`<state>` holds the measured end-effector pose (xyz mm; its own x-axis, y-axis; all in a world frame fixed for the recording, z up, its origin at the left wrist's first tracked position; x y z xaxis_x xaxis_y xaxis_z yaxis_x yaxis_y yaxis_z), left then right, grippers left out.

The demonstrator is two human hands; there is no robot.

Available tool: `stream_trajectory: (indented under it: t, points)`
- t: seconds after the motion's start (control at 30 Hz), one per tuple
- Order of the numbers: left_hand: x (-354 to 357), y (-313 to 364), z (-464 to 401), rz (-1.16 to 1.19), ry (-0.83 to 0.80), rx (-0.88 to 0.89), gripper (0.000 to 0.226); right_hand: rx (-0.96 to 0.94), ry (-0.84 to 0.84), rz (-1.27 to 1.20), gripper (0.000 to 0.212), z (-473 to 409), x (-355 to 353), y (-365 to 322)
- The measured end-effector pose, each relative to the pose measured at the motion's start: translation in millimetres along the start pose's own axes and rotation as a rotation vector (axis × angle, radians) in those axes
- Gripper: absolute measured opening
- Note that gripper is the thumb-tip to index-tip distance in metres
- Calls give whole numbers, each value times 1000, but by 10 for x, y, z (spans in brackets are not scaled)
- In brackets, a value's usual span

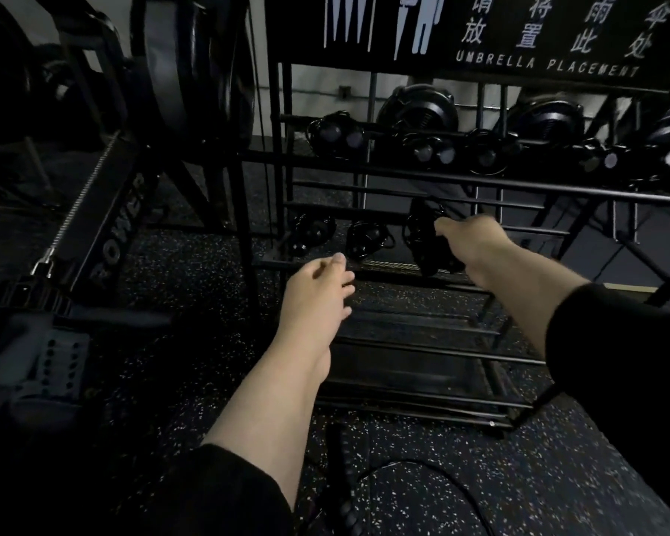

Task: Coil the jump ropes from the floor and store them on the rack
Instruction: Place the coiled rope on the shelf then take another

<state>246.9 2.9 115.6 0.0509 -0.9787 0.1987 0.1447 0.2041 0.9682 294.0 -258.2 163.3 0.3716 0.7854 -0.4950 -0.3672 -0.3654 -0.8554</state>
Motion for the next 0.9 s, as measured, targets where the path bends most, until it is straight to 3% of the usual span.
stream_trajectory:
  t: [0.2, 0.47, 0.9]
  points:
    - [82, -49, -99, 22, -28, 3, 29, 39, -12, 174, 36, -290, 163, 59]
    - [103, -90, -97, 48, -22, -16, 27, 66, 59, 210, 48, -449, 35, 85]
    - [129, -52, -56, 36, -13, -8, 25, -68, 98, 366, 59, -399, 31, -170]
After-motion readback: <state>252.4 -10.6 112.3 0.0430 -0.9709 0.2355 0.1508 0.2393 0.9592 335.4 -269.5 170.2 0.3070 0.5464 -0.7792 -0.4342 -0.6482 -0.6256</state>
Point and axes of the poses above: each hand's wrist, its own z-axis away from the middle knuckle, its own x-axis out of the palm, y = z × x, the point moved 10 cm from there along -z, towards the middle knuckle, and after that the axes turned 2 degrees about z, right-handed, at the moved point
